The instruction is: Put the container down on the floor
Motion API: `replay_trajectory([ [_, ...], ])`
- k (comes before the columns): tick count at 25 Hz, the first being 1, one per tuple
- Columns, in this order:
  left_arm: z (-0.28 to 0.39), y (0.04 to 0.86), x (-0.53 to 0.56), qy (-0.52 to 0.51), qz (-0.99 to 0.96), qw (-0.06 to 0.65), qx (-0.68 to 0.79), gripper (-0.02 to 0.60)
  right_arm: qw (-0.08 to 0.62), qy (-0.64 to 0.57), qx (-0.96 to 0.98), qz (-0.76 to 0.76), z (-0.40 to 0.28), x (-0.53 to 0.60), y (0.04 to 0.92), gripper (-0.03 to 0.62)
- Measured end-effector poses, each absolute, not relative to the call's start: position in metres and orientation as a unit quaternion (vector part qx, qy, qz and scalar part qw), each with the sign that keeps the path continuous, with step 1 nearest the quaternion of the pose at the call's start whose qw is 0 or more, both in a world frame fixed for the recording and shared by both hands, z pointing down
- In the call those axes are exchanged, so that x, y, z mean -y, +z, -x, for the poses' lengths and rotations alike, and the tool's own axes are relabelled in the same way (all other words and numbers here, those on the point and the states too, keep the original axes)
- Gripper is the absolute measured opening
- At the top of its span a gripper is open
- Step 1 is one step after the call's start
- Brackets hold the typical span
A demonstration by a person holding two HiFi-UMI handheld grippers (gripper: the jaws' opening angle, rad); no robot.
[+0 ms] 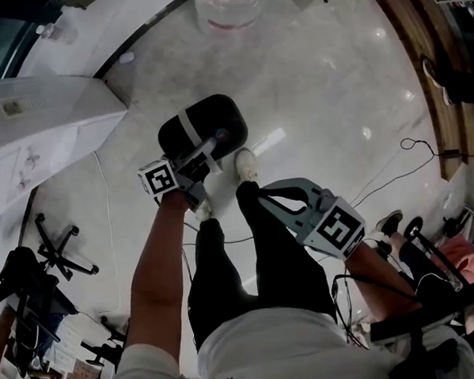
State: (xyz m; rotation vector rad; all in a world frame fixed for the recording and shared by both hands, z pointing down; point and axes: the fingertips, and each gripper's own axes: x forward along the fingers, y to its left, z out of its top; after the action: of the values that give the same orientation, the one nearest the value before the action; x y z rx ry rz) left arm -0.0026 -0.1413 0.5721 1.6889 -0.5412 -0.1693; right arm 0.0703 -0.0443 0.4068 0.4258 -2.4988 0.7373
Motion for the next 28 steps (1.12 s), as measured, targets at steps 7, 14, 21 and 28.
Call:
replay_trajectory([
  [7,-0.012,0.662,0.184,-0.08,-0.73,0.635,0.24,0.054,0.265,0.294,0.905,-0.155,-0.096,0.078,0.486,0.026],
  [14,-0.007,0.737,0.195,-0.073,-0.731,0.634,0.24,0.054,0.275,0.314,0.895,-0.157,-0.096,0.078,0.551,0.026],
  [21,-0.01,0.769,0.187,-0.073,-0.718,0.648,0.242,0.054,0.283,0.326,0.889,-0.152,-0.111,0.067,0.578,0.026],
  [28,0.002,0.767,0.187,-0.096,-0.726,0.637,0.241,0.058,0.279,0.329,0.889,-0.152,-0.109,0.059,0.585,0.026],
])
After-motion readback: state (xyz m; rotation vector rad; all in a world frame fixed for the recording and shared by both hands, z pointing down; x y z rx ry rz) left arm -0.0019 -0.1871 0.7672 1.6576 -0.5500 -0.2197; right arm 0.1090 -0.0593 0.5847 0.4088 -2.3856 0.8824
